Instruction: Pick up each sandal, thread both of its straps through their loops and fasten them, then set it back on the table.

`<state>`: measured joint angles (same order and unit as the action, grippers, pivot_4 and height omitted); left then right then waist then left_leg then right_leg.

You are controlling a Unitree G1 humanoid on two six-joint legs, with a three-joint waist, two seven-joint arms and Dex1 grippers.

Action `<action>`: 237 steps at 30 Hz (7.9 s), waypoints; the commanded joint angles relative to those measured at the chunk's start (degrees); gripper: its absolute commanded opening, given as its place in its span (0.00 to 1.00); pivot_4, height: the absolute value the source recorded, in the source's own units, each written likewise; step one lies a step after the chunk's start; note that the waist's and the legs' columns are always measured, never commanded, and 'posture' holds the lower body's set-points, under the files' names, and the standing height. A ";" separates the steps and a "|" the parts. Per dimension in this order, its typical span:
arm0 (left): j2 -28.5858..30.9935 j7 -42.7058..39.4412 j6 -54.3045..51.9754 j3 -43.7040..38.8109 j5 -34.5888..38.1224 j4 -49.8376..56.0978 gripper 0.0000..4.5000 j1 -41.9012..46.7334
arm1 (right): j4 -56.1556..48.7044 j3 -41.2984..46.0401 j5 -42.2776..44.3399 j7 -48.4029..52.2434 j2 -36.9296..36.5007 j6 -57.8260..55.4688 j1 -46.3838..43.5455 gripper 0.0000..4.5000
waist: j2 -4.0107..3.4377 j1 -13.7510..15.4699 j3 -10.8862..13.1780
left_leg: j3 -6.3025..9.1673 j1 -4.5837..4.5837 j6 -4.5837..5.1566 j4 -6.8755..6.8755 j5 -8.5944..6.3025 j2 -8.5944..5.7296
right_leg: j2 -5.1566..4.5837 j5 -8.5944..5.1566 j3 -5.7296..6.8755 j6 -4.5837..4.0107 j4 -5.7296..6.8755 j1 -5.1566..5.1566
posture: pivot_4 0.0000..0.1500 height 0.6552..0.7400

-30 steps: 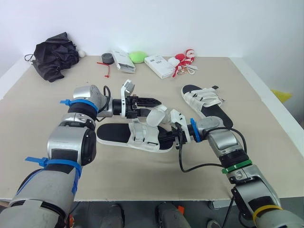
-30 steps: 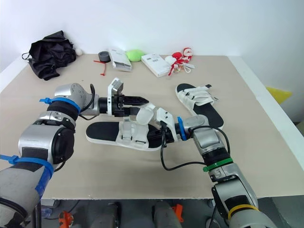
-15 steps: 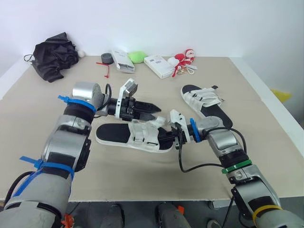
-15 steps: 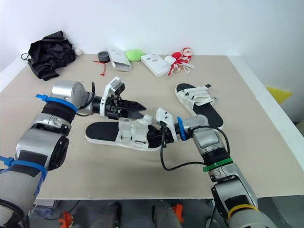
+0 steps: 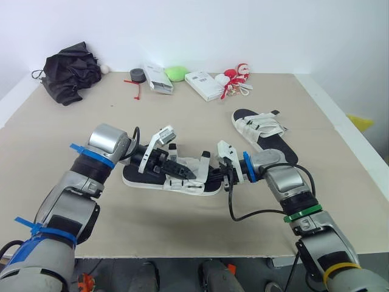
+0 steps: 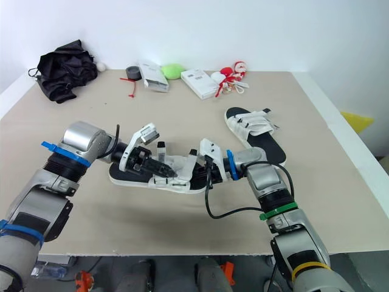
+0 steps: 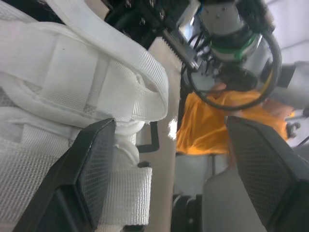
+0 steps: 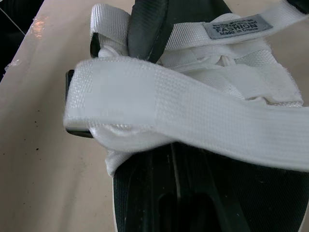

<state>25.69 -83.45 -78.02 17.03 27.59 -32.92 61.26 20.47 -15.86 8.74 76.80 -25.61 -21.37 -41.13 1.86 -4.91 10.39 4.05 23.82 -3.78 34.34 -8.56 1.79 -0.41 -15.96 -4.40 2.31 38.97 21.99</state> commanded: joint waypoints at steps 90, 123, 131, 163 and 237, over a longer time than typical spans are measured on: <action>-5.76 11.34 41.55 -19.52 6.28 55.24 0.01 -31.22 | 6.04 -4.22 -3.47 -0.03 -0.13 -0.43 0.71 0.00 | -0.03 0.45 -0.01 | -0.07 -0.60 -0.14 0.02 0.01 -0.02 | -0.04 0.02 -0.16 0.00 -0.03 -0.65 | 1.00 0.98; 9.08 32.26 1.14 -10.90 23.54 47.10 0.99 -38.10 | 5.85 -5.06 -3.31 0.62 0.46 -0.05 1.11 0.00 | 0.16 -0.16 -0.02 | -0.15 -0.63 0.06 -0.02 -0.33 0.23 | 0.13 -0.39 -0.17 -0.58 -0.08 -0.54 | 1.00 0.98; 5.04 32.30 5.66 -3.97 19.09 43.24 0.99 -35.58 | 3.53 -4.84 -2.92 -0.08 -0.06 -1.55 2.17 0.00 | 0.18 0.05 -0.16 | -0.14 -0.65 0.00 -0.04 -0.37 0.21 | 0.14 -0.31 -0.16 -0.33 -0.09 -0.57 | 1.00 0.98; 1.63 33.68 -1.48 -11.08 25.36 42.35 0.01 -34.59 | 0.78 -4.06 -2.41 -1.12 -0.87 -3.76 3.44 0.00 | 0.19 0.40 -0.21 | -0.09 -0.61 -0.15 -0.05 -0.53 0.06 | 0.00 -0.51 -0.16 -0.17 -0.16 -0.61 | 1.00 0.98; 20.76 0.93 33.15 -0.95 2.81 38.04 0.58 -20.18 | 3.44 -3.22 -2.62 -2.01 1.03 -2.01 2.68 0.00 | 0.20 -0.80 -0.14 | -0.10 -0.62 -0.12 -0.24 -0.53 0.09 | 0.10 -0.51 -0.28 -0.33 -0.22 -0.46 | 1.00 0.98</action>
<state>42.46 -79.20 -43.48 17.27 29.83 2.65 40.43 20.45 -16.37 8.84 76.71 -24.27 -21.41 -40.83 2.06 -5.71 10.24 3.96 23.19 -3.91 34.08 -9.09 1.88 -0.31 -16.47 -4.68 1.98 38.74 21.54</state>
